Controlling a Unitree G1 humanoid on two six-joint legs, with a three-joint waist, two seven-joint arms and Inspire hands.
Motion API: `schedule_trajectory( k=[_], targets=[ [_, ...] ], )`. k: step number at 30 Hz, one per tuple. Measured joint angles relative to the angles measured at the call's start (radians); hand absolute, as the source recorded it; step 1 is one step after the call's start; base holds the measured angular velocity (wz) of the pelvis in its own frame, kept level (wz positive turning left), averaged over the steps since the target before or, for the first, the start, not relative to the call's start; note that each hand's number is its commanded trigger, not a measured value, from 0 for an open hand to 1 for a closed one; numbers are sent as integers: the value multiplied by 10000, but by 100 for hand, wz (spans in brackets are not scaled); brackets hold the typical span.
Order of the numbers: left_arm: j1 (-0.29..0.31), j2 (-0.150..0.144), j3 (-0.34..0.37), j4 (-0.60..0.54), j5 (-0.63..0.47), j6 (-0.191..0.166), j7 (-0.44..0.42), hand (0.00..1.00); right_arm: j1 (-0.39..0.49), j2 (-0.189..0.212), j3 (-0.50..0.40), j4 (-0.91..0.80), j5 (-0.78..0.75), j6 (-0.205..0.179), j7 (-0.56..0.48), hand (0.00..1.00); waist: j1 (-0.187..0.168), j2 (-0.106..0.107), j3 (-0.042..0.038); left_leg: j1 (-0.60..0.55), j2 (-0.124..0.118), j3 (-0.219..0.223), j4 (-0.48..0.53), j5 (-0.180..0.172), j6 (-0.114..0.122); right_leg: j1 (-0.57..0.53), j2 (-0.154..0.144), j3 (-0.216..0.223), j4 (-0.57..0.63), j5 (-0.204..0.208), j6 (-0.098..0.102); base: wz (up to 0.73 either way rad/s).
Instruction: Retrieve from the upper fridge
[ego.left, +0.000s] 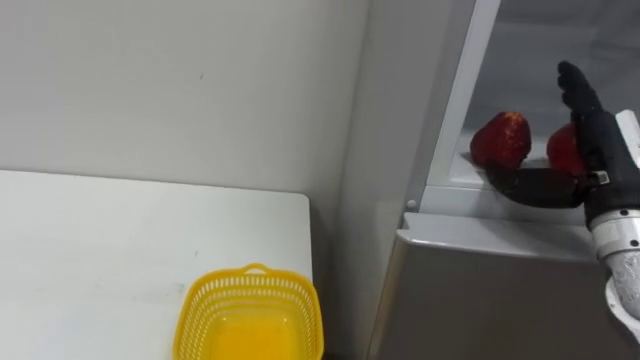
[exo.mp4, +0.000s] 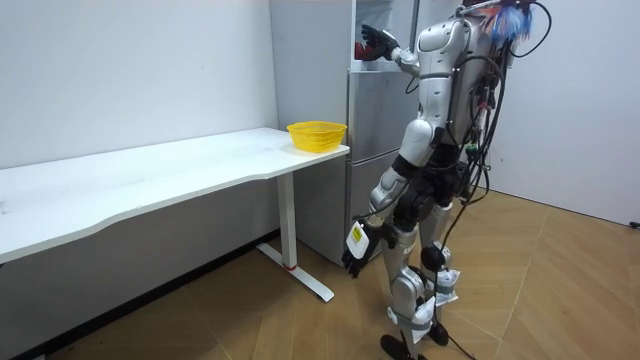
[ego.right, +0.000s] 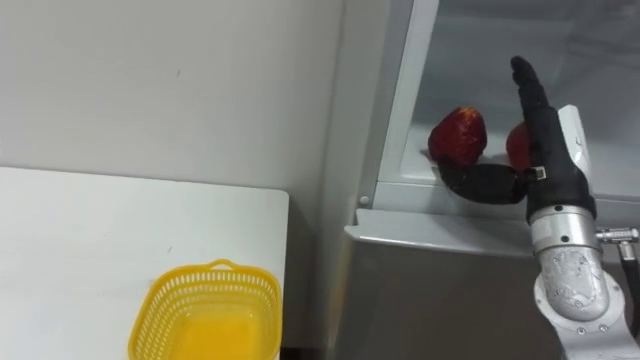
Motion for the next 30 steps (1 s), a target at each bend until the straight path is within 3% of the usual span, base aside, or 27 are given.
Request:
schedule_trajectory(
  k=[12,18,27,28,30],
  targets=[
    [-35,75,-111,21,-10,1,-4,0,-398,-670,544,519,932,-74,868,0,46,-64,11,8,10,7,-10,0,-1,6,12,-16,-8,5,-3,0],
    [-33,104,-109,23,27,183,67,0,-414,-671,542,610,1038,10,1223,0,47,-197,9,12,12,8,-90,0,-1,10,9,-80,-9,5,-4,0],
    [-37,105,-96,23,35,361,78,0,-414,-668,547,601,1165,249,1797,0,47,-220,-4,16,22,12,-78,1,-3,24,12,-105,-4,14,-17,0],
    [-36,105,-89,23,36,364,72,0,-414,-668,547,599,1166,256,1864,75,47,-219,-5,15,23,12,-77,1,-3,26,12,-105,-4,15,-18,0],
    [-37,107,-79,23,34,396,51,0,-414,-667,545,602,1260,385,2084,100,42,-216,-8,18,29,15,-66,2,-4,40,13,-98,1,19,-24,0]
  ],
)
